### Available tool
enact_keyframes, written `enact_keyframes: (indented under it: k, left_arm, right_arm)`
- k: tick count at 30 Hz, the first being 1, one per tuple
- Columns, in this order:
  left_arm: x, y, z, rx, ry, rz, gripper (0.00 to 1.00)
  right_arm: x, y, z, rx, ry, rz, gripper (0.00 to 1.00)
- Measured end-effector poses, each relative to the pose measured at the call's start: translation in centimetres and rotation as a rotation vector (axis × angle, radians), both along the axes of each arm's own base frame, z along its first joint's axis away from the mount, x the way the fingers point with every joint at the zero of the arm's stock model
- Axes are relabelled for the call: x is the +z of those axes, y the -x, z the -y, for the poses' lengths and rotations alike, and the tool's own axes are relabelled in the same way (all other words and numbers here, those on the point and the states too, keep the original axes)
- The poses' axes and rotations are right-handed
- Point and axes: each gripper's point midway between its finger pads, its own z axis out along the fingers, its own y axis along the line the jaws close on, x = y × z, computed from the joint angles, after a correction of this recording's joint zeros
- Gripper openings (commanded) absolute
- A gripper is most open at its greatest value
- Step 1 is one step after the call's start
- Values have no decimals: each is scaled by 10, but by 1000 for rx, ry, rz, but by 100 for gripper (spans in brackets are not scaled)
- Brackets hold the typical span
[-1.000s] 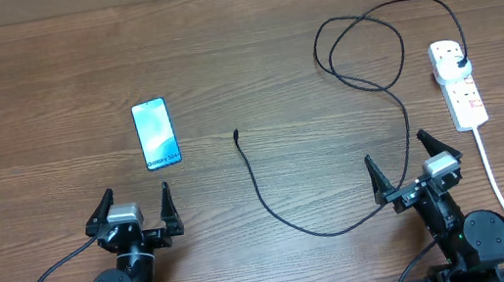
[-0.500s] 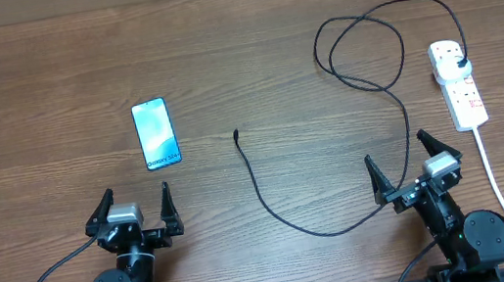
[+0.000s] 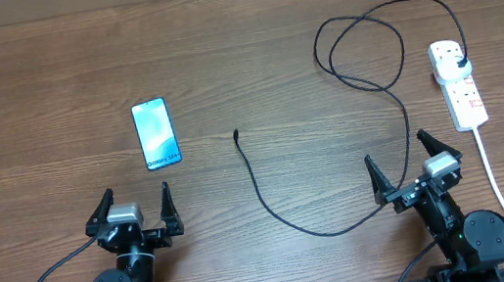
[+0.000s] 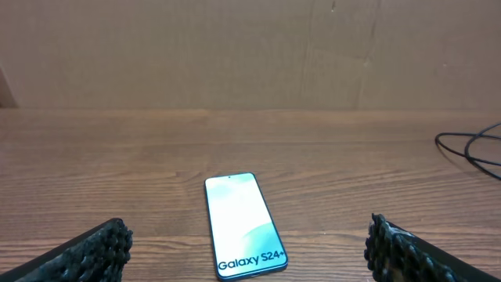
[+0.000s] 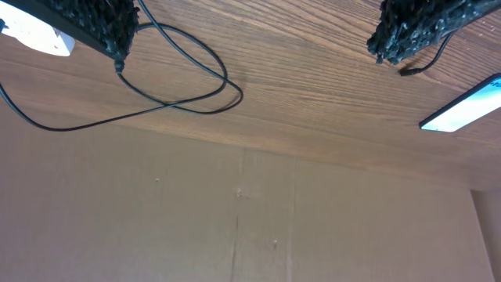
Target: Plug charger to phone and switch on socket
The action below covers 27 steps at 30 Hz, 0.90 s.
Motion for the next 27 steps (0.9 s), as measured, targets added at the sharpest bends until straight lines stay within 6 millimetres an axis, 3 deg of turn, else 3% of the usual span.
enact_keyframes:
  k: [14,20,27]
  left_arm:
    - [5,1,7,-38,3,9,100]
    - [46,-1,6,-37,1,26,100]
    - [97,-29,9,-57,5,-90,100]
  right_arm:
    - [0,0,0,0,0,0,100]
    - [0,0,0,0,0,0,100]
    - [1,0,0,0,0,3,100]
